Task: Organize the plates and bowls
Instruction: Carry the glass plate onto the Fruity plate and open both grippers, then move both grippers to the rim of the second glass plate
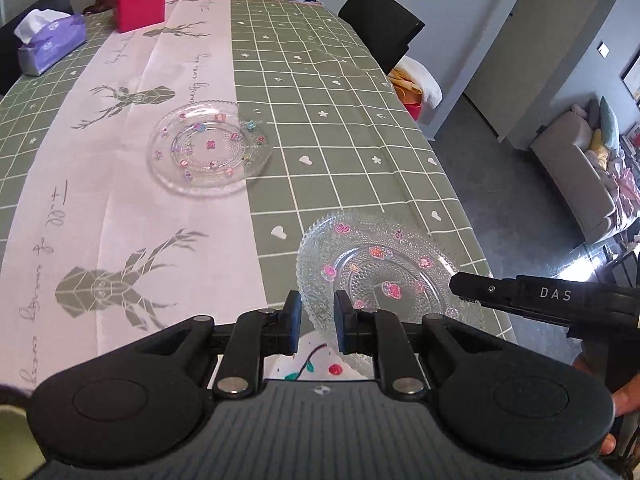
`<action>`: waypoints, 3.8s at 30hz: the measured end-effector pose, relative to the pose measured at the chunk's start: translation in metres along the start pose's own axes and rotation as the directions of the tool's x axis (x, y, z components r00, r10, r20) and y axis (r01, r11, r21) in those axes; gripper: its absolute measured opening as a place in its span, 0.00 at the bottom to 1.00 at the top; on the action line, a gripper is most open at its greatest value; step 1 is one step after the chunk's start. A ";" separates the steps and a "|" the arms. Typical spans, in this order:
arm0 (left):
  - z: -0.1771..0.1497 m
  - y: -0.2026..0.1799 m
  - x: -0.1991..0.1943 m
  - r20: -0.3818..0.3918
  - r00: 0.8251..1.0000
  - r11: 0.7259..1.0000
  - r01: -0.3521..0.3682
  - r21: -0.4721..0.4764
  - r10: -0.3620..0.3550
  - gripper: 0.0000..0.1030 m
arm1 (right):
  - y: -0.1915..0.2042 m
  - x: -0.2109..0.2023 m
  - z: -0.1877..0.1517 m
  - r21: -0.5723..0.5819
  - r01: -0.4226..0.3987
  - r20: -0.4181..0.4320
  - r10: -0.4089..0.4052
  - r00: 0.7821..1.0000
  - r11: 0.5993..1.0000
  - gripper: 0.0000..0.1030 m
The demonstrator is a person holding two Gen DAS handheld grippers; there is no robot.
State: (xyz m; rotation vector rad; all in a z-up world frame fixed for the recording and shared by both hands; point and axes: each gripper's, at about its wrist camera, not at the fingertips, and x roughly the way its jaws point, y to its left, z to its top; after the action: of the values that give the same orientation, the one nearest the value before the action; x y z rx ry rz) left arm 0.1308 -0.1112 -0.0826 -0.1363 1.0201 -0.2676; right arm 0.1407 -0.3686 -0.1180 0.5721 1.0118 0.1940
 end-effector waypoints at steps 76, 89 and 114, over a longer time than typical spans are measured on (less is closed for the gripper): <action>-0.037 0.025 -0.070 0.000 0.986 0.985 0.168 0.045 -0.168 0.35 | 0.081 -0.020 -0.045 -0.295 0.123 -0.004 -0.130 0.992 0.948 0.48; 0.078 0.061 -0.066 -0.062 0.992 0.993 0.114 0.039 -0.111 0.37 | 0.140 0.014 0.019 -0.296 0.043 -0.071 -0.067 0.995 0.954 0.52; 0.165 0.150 0.102 -0.121 0.992 0.978 -0.009 0.206 0.034 0.33 | 0.133 0.172 0.106 -0.090 0.074 -0.215 -0.092 0.972 0.993 0.31</action>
State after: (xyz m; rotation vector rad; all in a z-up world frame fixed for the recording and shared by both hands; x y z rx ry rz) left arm 0.3454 0.0015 -0.1159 0.0796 1.1097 -0.3637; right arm 0.3350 -0.2253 -0.1323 0.4393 1.2335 0.2264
